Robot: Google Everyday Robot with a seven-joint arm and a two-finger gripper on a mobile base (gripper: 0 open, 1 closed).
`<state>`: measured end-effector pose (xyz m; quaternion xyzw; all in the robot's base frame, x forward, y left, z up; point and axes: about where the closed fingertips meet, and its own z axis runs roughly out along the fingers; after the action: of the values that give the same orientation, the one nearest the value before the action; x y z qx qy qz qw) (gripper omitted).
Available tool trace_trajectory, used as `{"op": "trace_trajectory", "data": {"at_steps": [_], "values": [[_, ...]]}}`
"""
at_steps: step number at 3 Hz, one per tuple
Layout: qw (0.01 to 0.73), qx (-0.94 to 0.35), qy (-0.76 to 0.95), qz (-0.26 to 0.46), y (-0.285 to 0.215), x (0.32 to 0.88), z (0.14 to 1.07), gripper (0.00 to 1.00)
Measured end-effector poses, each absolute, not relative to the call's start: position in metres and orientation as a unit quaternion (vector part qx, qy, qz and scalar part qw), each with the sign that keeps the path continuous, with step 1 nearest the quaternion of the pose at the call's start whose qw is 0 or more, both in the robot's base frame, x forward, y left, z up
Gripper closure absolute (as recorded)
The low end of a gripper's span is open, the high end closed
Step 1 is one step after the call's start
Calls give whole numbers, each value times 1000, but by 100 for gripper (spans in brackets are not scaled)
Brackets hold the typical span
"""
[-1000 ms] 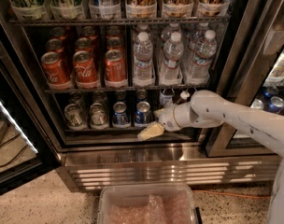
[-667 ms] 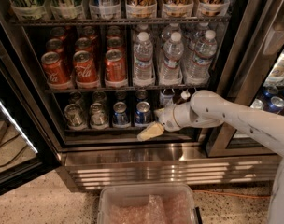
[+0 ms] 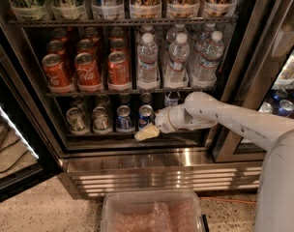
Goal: Pick pepsi can from bottom shelf of fridge
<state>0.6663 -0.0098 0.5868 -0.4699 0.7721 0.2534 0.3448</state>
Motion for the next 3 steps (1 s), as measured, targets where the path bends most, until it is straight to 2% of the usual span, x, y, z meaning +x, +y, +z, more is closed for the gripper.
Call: {"op": "trace_trajectory", "data": {"at_steps": [2, 3], "values": [[352, -477, 764, 254, 0, 674, 587, 24], [352, -477, 764, 254, 0, 674, 587, 43]]}}
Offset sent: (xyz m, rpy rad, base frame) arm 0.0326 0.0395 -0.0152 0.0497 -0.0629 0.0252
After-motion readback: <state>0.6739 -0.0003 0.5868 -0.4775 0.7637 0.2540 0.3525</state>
